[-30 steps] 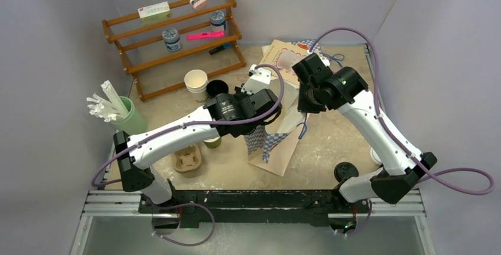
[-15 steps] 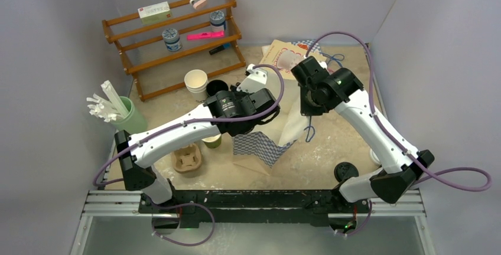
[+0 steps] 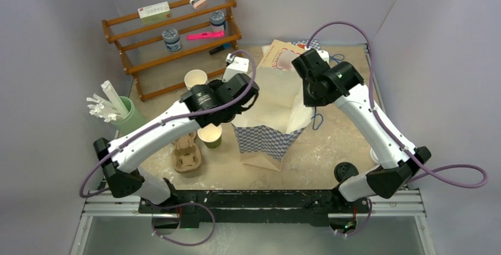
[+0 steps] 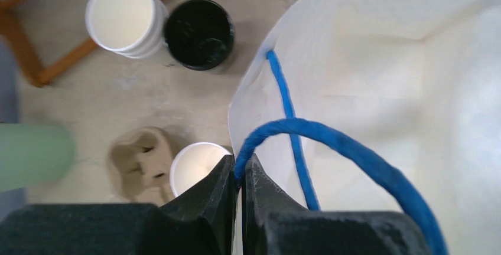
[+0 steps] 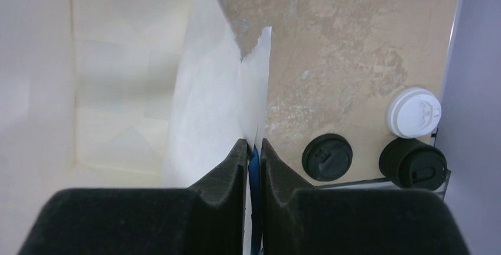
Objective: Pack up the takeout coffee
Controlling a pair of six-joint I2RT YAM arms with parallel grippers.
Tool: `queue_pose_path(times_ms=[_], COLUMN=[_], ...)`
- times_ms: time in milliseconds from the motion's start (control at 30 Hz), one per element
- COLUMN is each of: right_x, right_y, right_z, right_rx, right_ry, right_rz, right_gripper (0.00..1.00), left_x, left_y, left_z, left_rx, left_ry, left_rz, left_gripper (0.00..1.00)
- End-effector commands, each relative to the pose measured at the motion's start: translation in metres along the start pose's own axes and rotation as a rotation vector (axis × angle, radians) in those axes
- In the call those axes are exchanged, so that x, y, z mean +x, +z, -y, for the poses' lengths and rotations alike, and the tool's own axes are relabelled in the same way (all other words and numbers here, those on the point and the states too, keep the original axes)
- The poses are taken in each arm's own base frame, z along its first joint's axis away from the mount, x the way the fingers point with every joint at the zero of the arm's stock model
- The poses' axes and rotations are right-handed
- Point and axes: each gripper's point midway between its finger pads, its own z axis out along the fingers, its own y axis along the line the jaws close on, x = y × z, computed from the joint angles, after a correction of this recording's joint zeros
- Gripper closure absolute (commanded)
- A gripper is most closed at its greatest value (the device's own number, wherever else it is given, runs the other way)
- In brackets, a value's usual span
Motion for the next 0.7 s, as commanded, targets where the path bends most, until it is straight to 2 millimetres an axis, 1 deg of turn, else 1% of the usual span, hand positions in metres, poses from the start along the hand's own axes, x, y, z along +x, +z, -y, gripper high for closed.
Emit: queue_pose_path(times_ms=[0,33,67,100,167,200,233,267,300,367,467,667], right_x=[-0.028,-0.031,-0.033,-0.035,-0.037,-0.038,-0.04,-0.042,-0.045,-0.053,-0.061,-0.07], right_y=[-0.015,-0.016,-0.016,-0.015,-0.013,-0.012,-0.012,-0.012,-0.011,-0.011,-0.007,-0.009], right_z=[-0.001,-0.007,-0.011,-0.016,-0.028,-0.033,-0.037,-0.039,-0.038,-0.033,-0.024,-0.016], right_rx=[-0.039,-0.071,-0.092,-0.117,-0.173,-0.197,-0.213,-0.221,-0.221,-0.205,-0.178,-0.158], right_ry=[0.018,0.016,0.014,0.013,0.01,0.011,0.013,0.017,0.022,0.039,0.052,0.055], right_rz=[0.09,0.102,0.109,0.116,0.118,0.118,0.123,0.131,0.141,0.153,0.145,0.16], right_gripper=[0.86,0.86,0.85,0.84,0.84,0.83,0.8,0.76,0.75,0.73,0.73,0.62], left_x=[-0.016,-0.022,-0.021,-0.021,-0.02,-0.019,-0.02,-0.022,-0.024,-0.028,-0.03,-0.027], left_y=[-0.021,-0.026,-0.029,-0.032,-0.037,-0.039,-0.041,-0.043,-0.045,-0.05,-0.06,-0.081], left_z=[0.033,0.042,0.05,0.057,0.065,0.067,0.066,0.064,0.06,0.05,0.039,0.015], left_rx=[0.343,0.417,0.472,0.514,0.568,0.58,0.586,0.584,0.577,0.561,0.557,0.552], left_ry=[-0.203,-0.252,-0.283,-0.308,-0.342,-0.348,-0.351,-0.349,-0.345,-0.339,-0.335,-0.384], left_rz=[0.026,0.038,0.032,0.023,0.006,-0.002,-0.003,-0.002,-0.001,0.0,-0.007,0.004], left_gripper=[0.86,0.82,0.77,0.7,0.58,0.53,0.48,0.44,0.4,0.35,0.31,0.28])
